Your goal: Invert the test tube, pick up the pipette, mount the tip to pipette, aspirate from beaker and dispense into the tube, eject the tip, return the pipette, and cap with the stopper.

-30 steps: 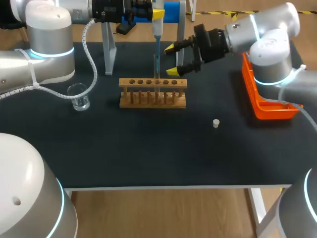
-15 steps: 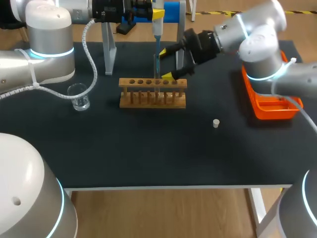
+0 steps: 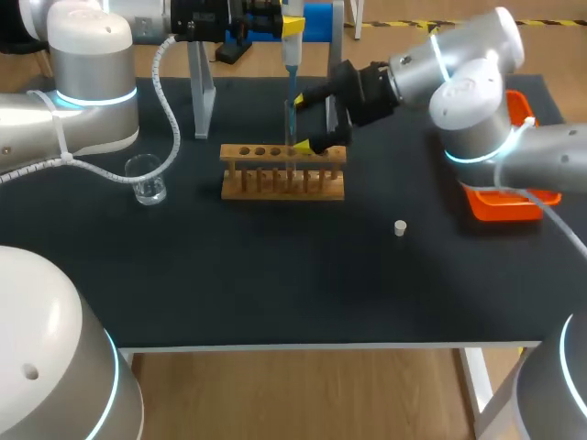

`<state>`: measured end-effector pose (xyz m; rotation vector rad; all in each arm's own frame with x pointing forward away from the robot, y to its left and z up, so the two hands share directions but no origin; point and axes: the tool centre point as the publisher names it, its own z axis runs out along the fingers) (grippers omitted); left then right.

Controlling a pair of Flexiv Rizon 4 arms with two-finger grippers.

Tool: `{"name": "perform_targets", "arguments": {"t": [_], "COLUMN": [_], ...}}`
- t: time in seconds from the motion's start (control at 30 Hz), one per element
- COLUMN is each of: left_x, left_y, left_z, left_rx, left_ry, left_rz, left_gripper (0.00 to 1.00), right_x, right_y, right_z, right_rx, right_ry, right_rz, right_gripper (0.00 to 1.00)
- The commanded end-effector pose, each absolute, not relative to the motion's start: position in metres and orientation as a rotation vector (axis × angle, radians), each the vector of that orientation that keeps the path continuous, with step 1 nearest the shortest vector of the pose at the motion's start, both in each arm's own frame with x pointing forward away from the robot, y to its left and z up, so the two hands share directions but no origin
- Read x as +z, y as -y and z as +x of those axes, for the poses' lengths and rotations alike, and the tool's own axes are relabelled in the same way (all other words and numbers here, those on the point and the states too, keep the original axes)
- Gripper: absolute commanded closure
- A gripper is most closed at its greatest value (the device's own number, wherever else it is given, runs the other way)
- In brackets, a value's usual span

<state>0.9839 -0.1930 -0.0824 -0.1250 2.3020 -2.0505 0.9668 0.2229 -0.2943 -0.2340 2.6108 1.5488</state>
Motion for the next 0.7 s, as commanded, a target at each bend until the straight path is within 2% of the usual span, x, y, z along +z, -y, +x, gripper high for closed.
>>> {"name": "perform_targets", "arguments": {"t": [0.03,0.7], "left_x": [-0.0818,-0.0818], "left_y": [0.1928,0.1928], "left_z": [0.9844,0.9844], "left_rx": [-2.051,-2.051], "left_ry": [-2.304,-2.304], "left_rz": [-0.124,-0.124], "left_gripper": [1.0,1.0], "right_x": [-0.2952,-0.2963], "right_y": [-0.2248,-0.2299], "right_z": [0.9656,0.9692], "right_rx": [1.54,1.52], "right_ry": [-2.611,-2.623], "right_rz": [-0.235,-0.242], "right_gripper": [0.0,0.0]}}
